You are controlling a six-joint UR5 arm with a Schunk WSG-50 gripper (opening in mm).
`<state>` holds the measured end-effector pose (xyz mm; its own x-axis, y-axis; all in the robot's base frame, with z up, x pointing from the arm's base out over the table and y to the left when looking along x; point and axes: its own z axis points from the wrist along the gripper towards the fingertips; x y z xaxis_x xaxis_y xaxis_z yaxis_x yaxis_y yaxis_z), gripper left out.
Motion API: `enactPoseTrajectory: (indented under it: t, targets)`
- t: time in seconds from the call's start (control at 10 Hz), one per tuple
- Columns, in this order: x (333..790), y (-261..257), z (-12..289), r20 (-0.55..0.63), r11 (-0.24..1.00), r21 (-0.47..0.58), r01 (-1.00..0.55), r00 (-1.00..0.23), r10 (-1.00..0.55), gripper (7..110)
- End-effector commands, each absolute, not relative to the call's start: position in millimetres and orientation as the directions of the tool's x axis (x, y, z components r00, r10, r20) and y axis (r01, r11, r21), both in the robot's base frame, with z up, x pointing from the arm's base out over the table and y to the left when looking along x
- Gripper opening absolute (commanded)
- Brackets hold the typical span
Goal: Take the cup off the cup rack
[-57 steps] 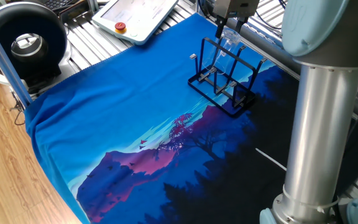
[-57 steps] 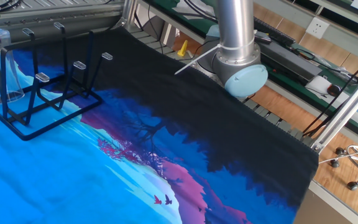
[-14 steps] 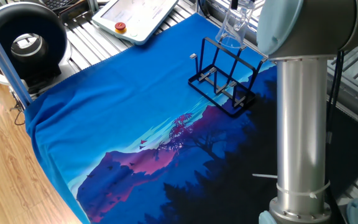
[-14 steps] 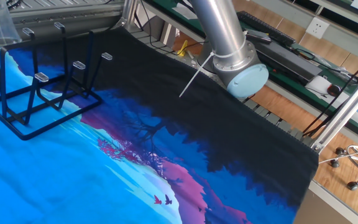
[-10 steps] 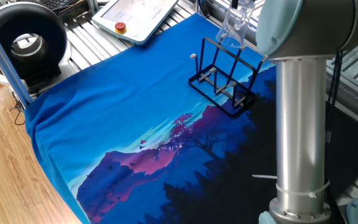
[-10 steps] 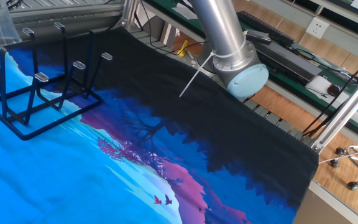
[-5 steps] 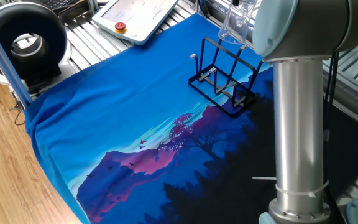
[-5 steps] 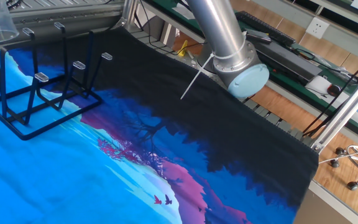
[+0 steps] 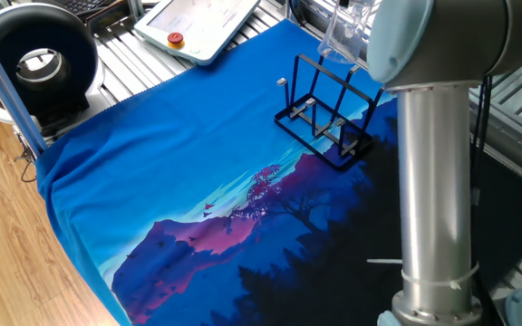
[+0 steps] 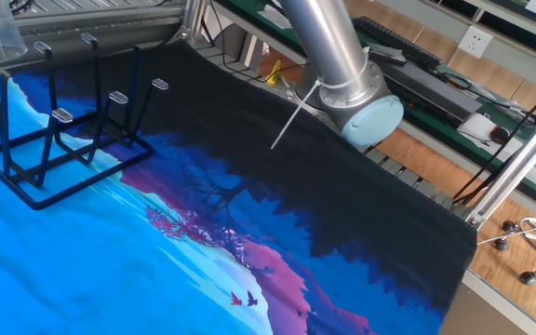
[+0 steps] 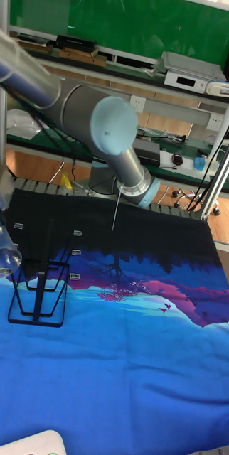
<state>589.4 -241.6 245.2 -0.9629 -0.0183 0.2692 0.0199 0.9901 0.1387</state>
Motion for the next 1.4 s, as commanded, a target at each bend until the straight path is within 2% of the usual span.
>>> enactPoseTrajectory:
  t: [0.0, 0.3, 0.9, 1.3]
  targets:
    - [595.2, -237.0, 277.3, 0.223, 1.0, 0.009, -0.029, -0.974, -0.03, 44]
    - [600.6, -231.0, 280.6, 0.199, 0.998, -0.044, -0.034, -0.98, -0.024, 44]
    - [577.4, -153.8, 261.7, 0.168, 0.998, 0.034, 0.051, -0.985, 0.044, 44]
    - [569.6, -117.8, 269.7, 0.175, 0.992, 0.059, 0.114, -0.979, 0.102, 44]
